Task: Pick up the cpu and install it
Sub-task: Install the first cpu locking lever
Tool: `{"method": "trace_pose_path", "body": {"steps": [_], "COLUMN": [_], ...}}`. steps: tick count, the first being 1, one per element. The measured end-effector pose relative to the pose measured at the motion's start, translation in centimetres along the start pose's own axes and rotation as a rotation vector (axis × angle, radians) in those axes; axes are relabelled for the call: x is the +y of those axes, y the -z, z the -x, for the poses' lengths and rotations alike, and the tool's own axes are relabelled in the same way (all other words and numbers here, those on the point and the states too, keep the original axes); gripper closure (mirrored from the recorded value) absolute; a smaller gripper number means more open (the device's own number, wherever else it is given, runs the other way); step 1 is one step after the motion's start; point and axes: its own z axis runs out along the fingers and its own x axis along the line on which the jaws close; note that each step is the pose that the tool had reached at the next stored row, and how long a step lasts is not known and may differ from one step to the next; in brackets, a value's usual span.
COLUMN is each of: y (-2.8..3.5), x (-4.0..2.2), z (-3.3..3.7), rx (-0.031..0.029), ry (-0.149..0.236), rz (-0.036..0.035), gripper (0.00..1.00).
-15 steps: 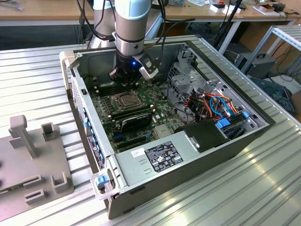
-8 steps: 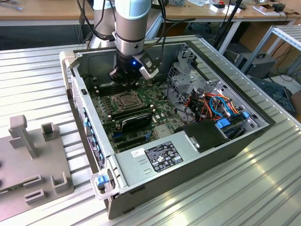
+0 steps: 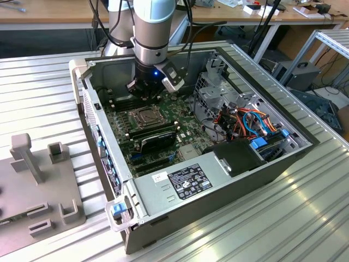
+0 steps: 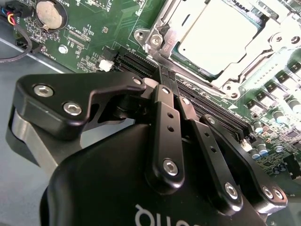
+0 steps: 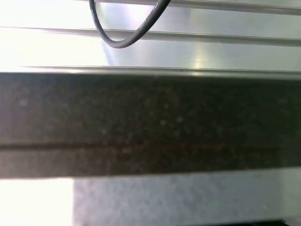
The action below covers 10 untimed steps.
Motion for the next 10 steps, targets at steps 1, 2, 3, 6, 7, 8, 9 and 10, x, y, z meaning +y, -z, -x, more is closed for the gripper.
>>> {"method": "trace_pose_path", "body": {"steps": [1,2,3,6,7,8,9,10], "y": [-0.02,-0.06,-0.1,-0.19,-0.22,-0.23,-0.26,-0.29], "x": [0.0,0.0,0.0,-0.01,-0.02,-0.02,-0.02,-0.02], "z": [0.0,-0.01,-0.01,-0.02,-0.03,-0.03,-0.03,-0.04], "rx": [0.0,-0.0002,-0.0002,-0.0002,-0.0001,-0.0002,-0.0003,-0.0003], "ry": [0.0,0.0,0.001,0.001,0.002,0.002,0.002,0.002], "rz": [-0.0016,-0.0041,-0.0062,-0.0126,-0.0141,-0.0147,-0.0151,-0.0156], "gripper": [0.89,0.89,0.89,0.89,0.89,0.89,0.89,0.89]}}
